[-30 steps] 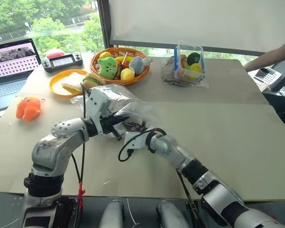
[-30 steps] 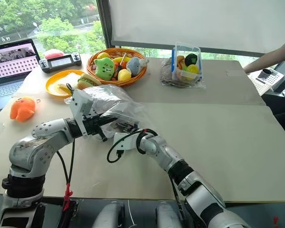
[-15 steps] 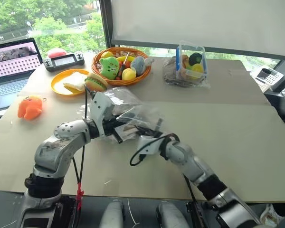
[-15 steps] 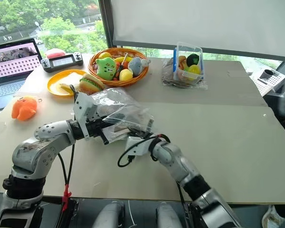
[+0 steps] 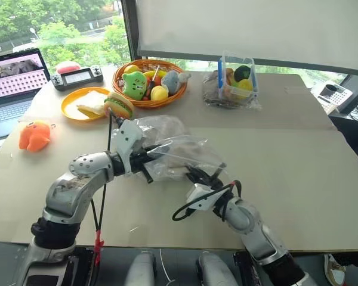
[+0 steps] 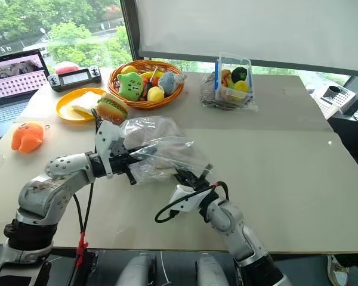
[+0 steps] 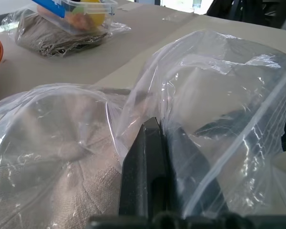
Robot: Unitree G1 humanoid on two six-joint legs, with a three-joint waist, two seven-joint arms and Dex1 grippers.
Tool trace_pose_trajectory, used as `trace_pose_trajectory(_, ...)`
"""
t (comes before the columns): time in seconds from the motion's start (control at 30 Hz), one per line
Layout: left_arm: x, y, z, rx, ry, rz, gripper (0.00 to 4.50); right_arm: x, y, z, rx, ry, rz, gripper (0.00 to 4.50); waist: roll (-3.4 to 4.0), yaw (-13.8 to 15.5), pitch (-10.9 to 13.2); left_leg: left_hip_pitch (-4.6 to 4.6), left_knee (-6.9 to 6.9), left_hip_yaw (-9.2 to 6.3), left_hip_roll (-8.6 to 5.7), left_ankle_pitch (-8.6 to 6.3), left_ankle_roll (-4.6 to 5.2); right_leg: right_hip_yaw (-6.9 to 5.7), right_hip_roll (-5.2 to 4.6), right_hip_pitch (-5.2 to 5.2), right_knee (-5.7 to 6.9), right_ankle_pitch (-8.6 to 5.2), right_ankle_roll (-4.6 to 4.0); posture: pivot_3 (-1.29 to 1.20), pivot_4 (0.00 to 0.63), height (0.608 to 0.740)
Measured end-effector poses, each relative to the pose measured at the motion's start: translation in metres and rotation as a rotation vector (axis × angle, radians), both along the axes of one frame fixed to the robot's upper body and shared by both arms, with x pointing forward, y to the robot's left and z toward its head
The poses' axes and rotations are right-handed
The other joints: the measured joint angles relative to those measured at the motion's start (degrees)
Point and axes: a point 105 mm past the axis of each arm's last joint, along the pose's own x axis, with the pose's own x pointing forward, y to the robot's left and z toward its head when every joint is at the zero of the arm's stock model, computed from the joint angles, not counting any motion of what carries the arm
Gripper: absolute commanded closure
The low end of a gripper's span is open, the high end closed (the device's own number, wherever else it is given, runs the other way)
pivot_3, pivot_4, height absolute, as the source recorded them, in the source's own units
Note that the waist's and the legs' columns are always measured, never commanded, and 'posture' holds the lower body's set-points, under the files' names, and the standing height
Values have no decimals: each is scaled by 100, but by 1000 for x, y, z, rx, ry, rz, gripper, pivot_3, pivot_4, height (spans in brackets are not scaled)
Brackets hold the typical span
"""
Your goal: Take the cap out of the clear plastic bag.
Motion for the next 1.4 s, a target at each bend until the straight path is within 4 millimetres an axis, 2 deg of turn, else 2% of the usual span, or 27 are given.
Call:
trace_pose_trajectory(0.13, 0, -3, -4, 14, 7, -10, 4500, 19, -16, 10, -40, -13, -131, 4433, -1, 36, 0, -3, 4, 0, -1, 0, 0, -2, -1, 0, 0, 0, 1, 0, 150, 740)
trace_pose_trajectory(0.27, 1, -5, -4, 12, -2, -14, 4500, 28, -20, 22, 12, 6, -199, 4433, 0, 23, 0, -10, -2, -1, 0, 0, 0, -2, 0, -7, -2, 0, 0, 0, 150, 740)
trace_pose_trajectory(0.57, 1, -5, -1, 8, -13, -11, 4500, 25, -9, 23, 190, 128, -136, 4433, 0, 4, 0, -11, -1, -1, 0, 0, 0, -2, 0, -7, -2, 0, 1, 0, 150, 740)
trace_pose_trajectory(0.63, 1, -5, 1, 5, -25, -14, 4500, 25, -10, 23, 322, 192, -146, 4433, -1, 1, 0, -11, -1, -2, 2, 0, 0, -3, 0, -7, 0, 0, 0, 0, 150, 740)
trace_pose_trajectory(0.73, 1, -6, 1, 5, -30, -19, 4500, 25, -16, 27, 276, 172, -134, 4433, -1, 1, 1, -10, 3, 1, -1, 0, 0, -1, -2, -4, -3, 1, 3, 0, 150, 740)
trace_pose_trajectory(0.8, 1, -8, 3, -4, -37, -23, 4500, 26, -17, 25, 430, 254, -138, 4433, -3, 3, 1, -9, -3, -6, 6, 0, 0, -7, 6, -6, 0, 1, -1, 0, 150, 740)
trace_pose_trajectory(0.93, -1, -11, 2, -2, -33, -43, 4500, 21, -25, 22, 394, 271, -106, 4433, -5, 18, 0, -9, -1, -5, 2, 0, 0, -6, 2, -2, -4, 0, 0, 0, 150, 740)
trace_pose_trajectory(1.07, 0, -11, -1, 1, -21, -46, 4500, 7, -30, 18, 333, 259, -88, 4433, -4, 56, 0, -9, -2, -6, 1, 0, 0, -9, 1, -2, -4, -1, 1, 0, 150, 740)
trace_pose_trajectory(1.1, 1, -11, -2, 4, -21, -45, 4500, 3, -31, 16, 297, 239, -92, 4433, -4, 51, 0, -10, -1, -5, 0, 0, 0, -8, 1, -3, -4, -1, 1, 0, 150, 740)
trace_pose_trajectory(1.17, 5, -10, -9, 25, -10, -23, 4500, -5, -33, 10, 11, 113, -78, 4433, -3, 47, 0, -8, 4, 3, -7, 0, 0, -1, -6, -2, -6, -1, 6, 0, 150, 740)
trace_pose_trajectory(1.23, 9, -9, -18, 31, 21, 1, 4500, -11, -34, 3, -173, 26, -75, 4433, -6, 55, 1, -8, 4, 2, -5, 0, 0, -4, -3, -4, -5, -4, 9, 0, 150, 740)
trace_pose_trajectory(1.3, 11, -12, -21, 10, 40, 14, 4500, -19, -32, -6, -231, -11, -86, 4433, -6, 67, 1, -10, -2, 0, -3, 0, 0, -5, -1, -8, -3, -6, 5, 0, 150, 740)
trace_pose_trajectory(1.4, 12, -19, -21, -23, 57, 22, 4500, -28, -34, -16, -222, -40, -122, 4433, -6, 84, 1, -13, -1, 0, -5, 0, 0, -2, -4, -6, -5, -6, 5, 0, 150, 740)
